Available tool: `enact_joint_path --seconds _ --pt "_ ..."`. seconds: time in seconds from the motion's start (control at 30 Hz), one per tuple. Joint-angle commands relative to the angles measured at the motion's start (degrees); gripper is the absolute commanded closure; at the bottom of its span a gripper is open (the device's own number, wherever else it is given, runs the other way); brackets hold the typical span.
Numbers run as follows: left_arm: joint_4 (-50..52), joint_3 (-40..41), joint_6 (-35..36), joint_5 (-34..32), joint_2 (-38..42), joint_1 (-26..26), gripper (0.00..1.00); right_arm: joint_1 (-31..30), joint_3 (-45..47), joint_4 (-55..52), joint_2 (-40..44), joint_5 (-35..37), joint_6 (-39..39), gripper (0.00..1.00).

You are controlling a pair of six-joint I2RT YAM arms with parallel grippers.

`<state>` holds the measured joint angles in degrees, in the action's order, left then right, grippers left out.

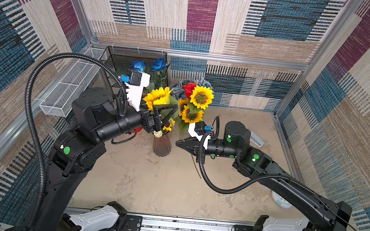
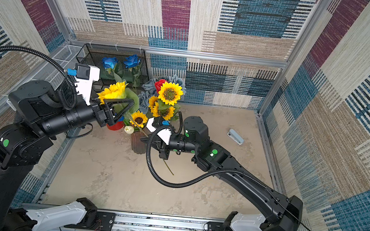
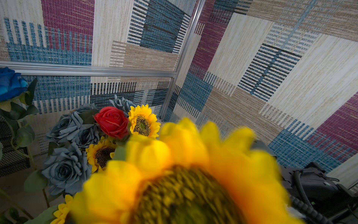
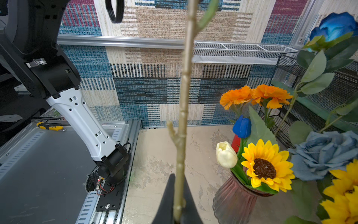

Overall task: Pick out yellow flowers from the vase
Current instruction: Place the flower at the center of the board.

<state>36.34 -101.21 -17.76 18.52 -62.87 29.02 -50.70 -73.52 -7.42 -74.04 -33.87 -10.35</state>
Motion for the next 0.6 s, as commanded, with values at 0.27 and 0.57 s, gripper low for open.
enact_joint_path --seconds 0.27,0.57 --pt "-5.07 5.63 2.3 -12.59 5.18 0.02 0.0 6.72 3.29 8.64 5.21 5.56 9.78 1.0" --pt "-5.14 6.17 3.21 -11.58 5.2 -0.01 0.0 17.65 8.08 13.31 10.86 9.2 18.05 1.0"
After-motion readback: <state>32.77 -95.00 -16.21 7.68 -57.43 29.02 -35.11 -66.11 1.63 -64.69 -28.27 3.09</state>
